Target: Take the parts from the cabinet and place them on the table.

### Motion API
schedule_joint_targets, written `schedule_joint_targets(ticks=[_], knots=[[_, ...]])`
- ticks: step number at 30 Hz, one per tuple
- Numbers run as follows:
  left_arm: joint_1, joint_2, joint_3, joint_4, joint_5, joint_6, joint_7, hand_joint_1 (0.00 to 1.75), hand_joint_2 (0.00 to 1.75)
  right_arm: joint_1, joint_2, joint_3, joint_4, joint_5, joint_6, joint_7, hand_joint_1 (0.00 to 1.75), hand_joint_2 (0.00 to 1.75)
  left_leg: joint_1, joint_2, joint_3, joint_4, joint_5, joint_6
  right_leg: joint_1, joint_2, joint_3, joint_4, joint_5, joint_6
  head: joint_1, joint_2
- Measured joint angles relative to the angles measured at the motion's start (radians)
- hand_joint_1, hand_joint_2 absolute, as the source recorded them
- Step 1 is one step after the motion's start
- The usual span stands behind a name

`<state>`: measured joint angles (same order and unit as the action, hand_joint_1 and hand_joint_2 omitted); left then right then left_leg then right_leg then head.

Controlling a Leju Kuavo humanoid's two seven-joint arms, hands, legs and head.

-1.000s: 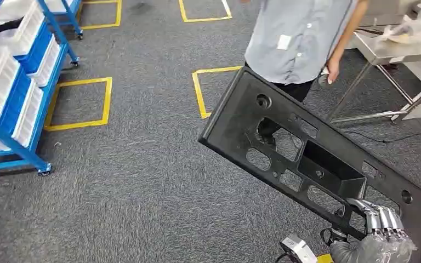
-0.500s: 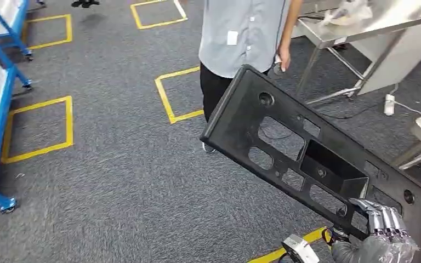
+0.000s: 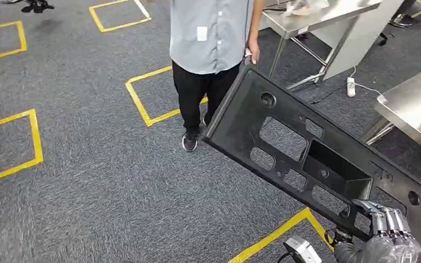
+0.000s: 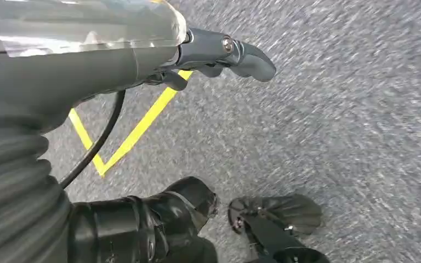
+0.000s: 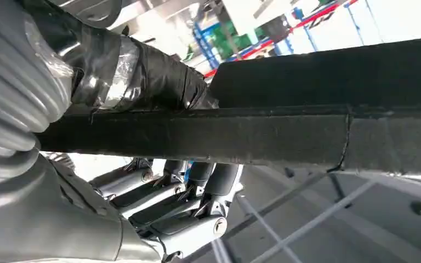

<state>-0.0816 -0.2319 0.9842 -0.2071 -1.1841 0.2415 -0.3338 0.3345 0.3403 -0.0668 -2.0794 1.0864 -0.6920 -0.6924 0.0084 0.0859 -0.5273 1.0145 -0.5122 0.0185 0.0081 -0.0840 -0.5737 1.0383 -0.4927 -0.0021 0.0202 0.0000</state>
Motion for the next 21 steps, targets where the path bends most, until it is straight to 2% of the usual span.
schedule_joint_targets(ticks=[3, 4, 5, 6, 7, 9, 10, 11, 12, 13, 14, 15, 16, 17, 19, 20, 21], knots=[[-0.002, 0.0, 0.0, 0.0, -0.002, 0.001, 0.0, 0.0, 1.75, 0.001, 0.0, 0.0, 0.0, 0.0, 0.0, 0.0, 1.75, 1.75, 0.0, 0.031, 0.006, -0.004, -0.003, -0.012, 0.003, 0.032, -0.009, -0.001, 0.003, -0.007, -0.001, 0.0], [-0.005, 0.0, 0.0, 0.0, -0.002, 0.001, 0.0, 0.0, 1.75, 0.0, 0.0, 0.0, 0.0, 0.0, 0.0, 0.0, 1.75, 1.75, -0.005, 0.042, 0.013, -0.003, -0.007, -0.019, -0.003, 0.045, -0.005, -0.01, 0.007, -0.014, 0.0, 0.0], [-0.005, 0.001, 0.0, 0.0, -0.002, 0.001, 0.001, 0.0, 1.75, 0.001, 0.001, 0.0, 0.0, 0.0, 0.0, 0.0, 1.75, 1.75, 0.003, 0.008, 0.01, 0.007, -0.021, -0.026, -0.012, 0.053, 0.001, -0.018, 0.012, -0.019, -0.001, 0.0], [-0.005, 0.001, 0.0, 0.0, -0.002, 0.001, 0.001, 0.0, 1.75, -0.001, 0.002, 0.0, 0.0, 0.0, -0.001, 0.0, 1.75, 1.75, 0.003, -0.039, -0.007, 0.048, -0.049, -0.028, -0.014, 0.064, 0.001, -0.018, 0.013, -0.025, 0.0, 0.0], [-0.004, 0.001, 0.0, 0.0, -0.002, 0.001, 0.001, 0.0, 1.75, -0.002, 0.002, 0.0, 0.0, 0.0, 0.0, 0.0, 1.75, 1.75, 0.003, -0.063, -0.043, 0.121, -0.091, -0.029, -0.014, 0.071, -0.001, -0.017, 0.013, -0.028, -0.002, 0.0], [-0.002, 0.001, 0.001, 0.0, -0.002, 0.001, 0.001, 0.0, 1.75, -0.001, 0.002, 0.0, 0.0, 0.0, -0.001, 0.0, 1.75, 1.75, 0.003, -0.075, -0.118, 0.276, -0.152, -0.032, -0.013, 0.094, -0.003, -0.015, 0.013, -0.031, -0.001, 0.0], [0.0, 0.001, 0.001, 0.0, -0.002, 0.001, 0.001, 0.0, 1.75, -0.001, 0.002, 0.0, 0.0, 0.0, -0.001, 0.0, 1.75, 1.75, 0.003, -0.076, -0.137, 0.309, -0.148, -0.032, -0.013, 0.108, -0.003, -0.013, 0.013, -0.031, -0.002, 0.0], [0.002, 0.001, 0.001, 0.0, -0.002, 0.001, 0.001, 0.0, 1.75, -0.001, 0.002, 0.0, 0.0, 0.0, -0.001, 0.0, 1.75, 1.75, 0.004, -0.076, -0.133, 0.289, -0.117, -0.032, -0.013, 0.123, -0.001, -0.011, 0.012, -0.031, -0.002, 0.0], [0.002, 0.001, 0.001, 0.0, -0.001, 0.001, 0.001, 0.0, 1.75, -0.001, 0.002, 0.0, 0.0, 0.0, 0.0, 0.0, 1.75, 1.75, 0.004, -0.077, -0.11, 0.232, -0.072, -0.031, -0.013, 0.136, 0.0, -0.01, 0.011, -0.03, -0.002, 0.0], [0.001, 0.001, 0.001, 0.0, -0.002, 0.001, 0.001, 0.0, 1.75, -0.001, 0.002, 0.0, 0.0, 0.0, 0.0, 0.0, 1.75, 1.75, 0.005, -0.085, -0.076, 0.149, -0.023, -0.029, -0.014, 0.15, 0.001, -0.006, 0.01, -0.028, -0.002, 0.0], [0.001, 0.002, 0.001, 0.0, -0.002, 0.001, 0.001, 0.0, 1.75, -0.001, 0.002, 0.0, 0.0, 0.0, -0.001, 0.0, 1.75, 1.75, 0.008, -0.112, -0.042, 0.066, 0.02, -0.027, -0.015, 0.16, 0.001, -0.002, 0.007, -0.024, -0.002, 0.0], [0.005, 0.002, 0.002, 0.0, -0.002, 0.0, 0.001, 0.0, 1.75, -0.001, 0.002, 0.0, 0.0, 0.0, 0.0, 0.0, 1.75, 1.75, 0.014, -0.172, -0.033, 0.037, 0.004, -0.023, -0.014, 0.168, -0.006, 0.003, 0.005, -0.02, -0.001, 0.0], [0.004, 0.002, 0.002, 0.0, -0.002, 0.0, 0.0, 0.0, 1.75, -0.003, 0.002, 0.0, 0.0, 0.0, 0.0, 0.0, 1.75, 1.75, 0.014, -0.172, -0.028, 0.014, 0.007, -0.022, -0.009, 0.179, -0.014, 0.012, 0.005, -0.014, 0.0, 0.0], [0.003, 0.002, 0.002, 0.0, -0.002, -0.003, 0.0, 0.0, 1.75, -0.002, 0.002, -0.001, 0.0, 0.001, -0.001, -0.001, 1.75, 1.75, 0.012, -0.166, -0.031, 0.022, 0.008, -0.02, -0.016, 0.185, -0.019, 0.009, 0.01, -0.007, -0.001, 0.0], [-0.003, 0.003, 0.003, 0.0, 0.002, -0.009, -0.002, 0.0, 1.75, -0.001, 0.002, -0.001, 0.001, 0.004, -0.001, -0.001, 1.75, 1.75, 0.006, -0.143, -0.029, 0.017, 0.014, -0.008, -0.02, 0.211, -0.023, 0.002, 0.017, 0.007, -0.001, 0.0], [-0.002, 0.0, 0.003, 0.0, 0.001, -0.011, -0.003, 0.0, 1.75, 0.0, 0.002, -0.001, 0.001, 0.004, -0.001, -0.001, 1.75, 1.75, 0.015, -0.127, -0.024, 0.005, 0.02, 0.002, -0.022, 0.205, -0.025, 0.009, 0.011, 0.009, -0.002, 0.0], [-0.003, 0.001, 0.003, 0.0, 0.002, -0.013, -0.004, 0.0, 1.75, 0.0, 0.002, -0.001, 0.001, 0.005, -0.001, -0.001, 1.75, 1.75, 0.013, -0.119, -0.02, -0.001, 0.022, 0.005, -0.015, 0.153, -0.035, 0.036, -0.009, 0.015, 0.002, 0.0]])
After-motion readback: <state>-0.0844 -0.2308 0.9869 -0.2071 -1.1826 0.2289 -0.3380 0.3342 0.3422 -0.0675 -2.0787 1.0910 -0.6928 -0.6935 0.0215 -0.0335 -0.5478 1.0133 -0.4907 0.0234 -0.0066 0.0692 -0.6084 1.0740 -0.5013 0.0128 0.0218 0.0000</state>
